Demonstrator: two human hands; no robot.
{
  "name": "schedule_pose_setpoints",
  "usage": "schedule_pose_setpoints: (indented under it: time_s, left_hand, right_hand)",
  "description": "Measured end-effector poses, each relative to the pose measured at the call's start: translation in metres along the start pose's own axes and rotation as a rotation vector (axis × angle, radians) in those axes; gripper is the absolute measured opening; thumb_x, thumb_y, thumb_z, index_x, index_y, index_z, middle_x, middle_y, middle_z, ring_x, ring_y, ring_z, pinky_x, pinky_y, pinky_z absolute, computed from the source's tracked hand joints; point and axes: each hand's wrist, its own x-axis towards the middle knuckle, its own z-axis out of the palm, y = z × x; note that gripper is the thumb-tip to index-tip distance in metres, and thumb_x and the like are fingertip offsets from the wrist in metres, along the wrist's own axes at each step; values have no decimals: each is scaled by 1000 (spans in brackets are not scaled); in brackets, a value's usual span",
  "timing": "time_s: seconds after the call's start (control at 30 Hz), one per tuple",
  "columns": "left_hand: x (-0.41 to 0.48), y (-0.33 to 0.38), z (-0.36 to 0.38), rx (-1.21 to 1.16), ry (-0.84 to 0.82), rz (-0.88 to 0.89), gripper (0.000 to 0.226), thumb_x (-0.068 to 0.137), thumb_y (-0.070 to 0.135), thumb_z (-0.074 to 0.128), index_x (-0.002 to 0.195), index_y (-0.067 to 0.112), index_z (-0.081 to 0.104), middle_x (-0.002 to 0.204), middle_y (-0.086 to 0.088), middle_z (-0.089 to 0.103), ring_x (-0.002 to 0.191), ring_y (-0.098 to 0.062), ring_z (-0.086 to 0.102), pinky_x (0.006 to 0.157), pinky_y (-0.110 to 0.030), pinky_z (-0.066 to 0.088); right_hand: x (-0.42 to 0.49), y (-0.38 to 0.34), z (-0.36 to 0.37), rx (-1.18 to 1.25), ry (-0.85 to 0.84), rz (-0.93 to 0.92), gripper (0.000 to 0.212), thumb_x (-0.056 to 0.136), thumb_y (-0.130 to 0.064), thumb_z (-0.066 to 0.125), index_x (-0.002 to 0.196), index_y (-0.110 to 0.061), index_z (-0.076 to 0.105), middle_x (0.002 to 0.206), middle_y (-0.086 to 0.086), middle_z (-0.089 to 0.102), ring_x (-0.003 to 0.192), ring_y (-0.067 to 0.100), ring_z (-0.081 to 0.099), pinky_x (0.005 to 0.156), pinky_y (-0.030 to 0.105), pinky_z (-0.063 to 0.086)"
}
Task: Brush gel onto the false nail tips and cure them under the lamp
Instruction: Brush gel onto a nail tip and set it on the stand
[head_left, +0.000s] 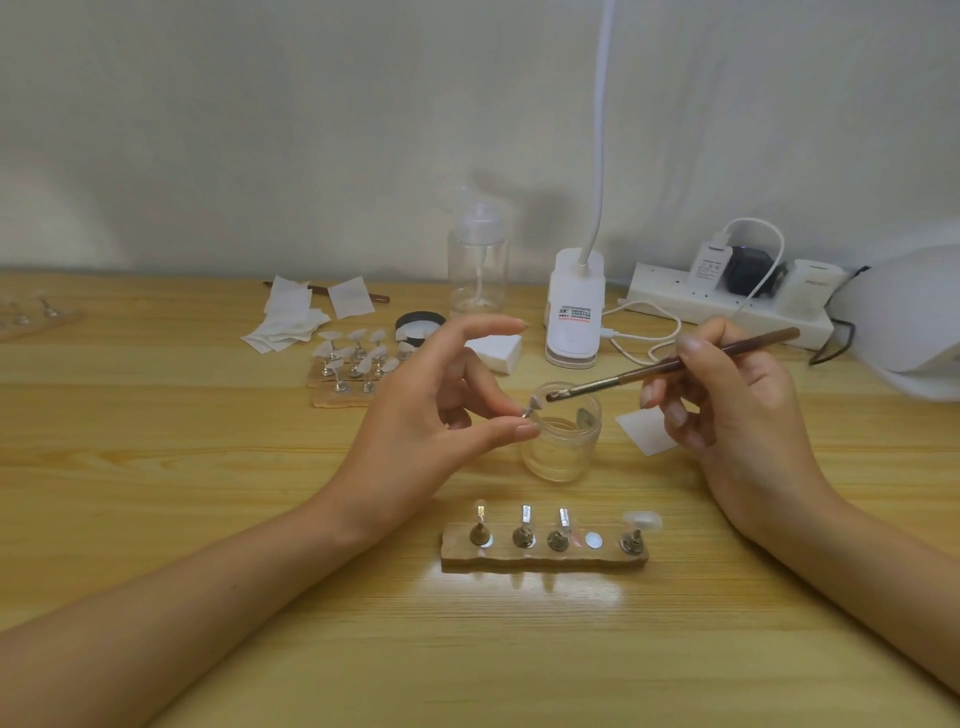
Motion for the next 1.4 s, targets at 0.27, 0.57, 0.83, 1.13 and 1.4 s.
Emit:
schedule_pose_setpoints:
  time_s: [0.27, 0.57, 0.83, 1.13, 1.4]
  left_hand:
    - [0, -1, 0, 4, -1, 21, 62, 77, 17, 84, 131, 30, 57, 76, 6, 67, 82, -17, 72, 68, -52, 51]
    - [0, 0, 0, 9, -3, 26, 61, 76, 21, 83, 131, 30, 57, 76, 4, 67, 82, -16, 72, 69, -51, 52]
    - [-1, -2, -1, 29, 0, 47, 59, 79, 14, 84, 130, 29, 58, 77, 5, 68, 82, -14, 71, 62, -40, 48]
    - [-1, 1, 0, 70, 7, 85, 55, 79, 20, 81, 127, 34, 59, 77, 8, 67, 82, -14, 70, 57, -34, 42]
    - [-1, 1, -1, 113, 11, 115, 54, 81, 18, 83, 128, 32, 59, 78, 7, 68, 81, -16, 69, 58, -31, 40]
  right_hand:
    - [0, 0, 0, -8, -10, -20, 22, 97, -24, 52, 77, -17, 46, 62, 5, 64, 50, 10, 46, 39, 16, 30]
    - [1, 1, -1, 4, -15, -17, 23, 100, -23, 52, 78, -17, 47, 61, 4, 63, 50, 9, 47, 39, 15, 32]
    - [1, 1, -2, -15, -9, -3, 24, 101, -19, 50, 77, -17, 46, 61, 4, 63, 50, 9, 44, 41, 17, 30]
    - [0, 0, -1, -14, 6, -2, 26, 102, -16, 47, 76, -19, 46, 60, 3, 64, 50, 8, 43, 42, 17, 29]
    - [1, 1, 0, -44, 11, 26, 24, 101, -17, 50, 76, -18, 47, 61, 4, 65, 50, 8, 44, 41, 17, 29]
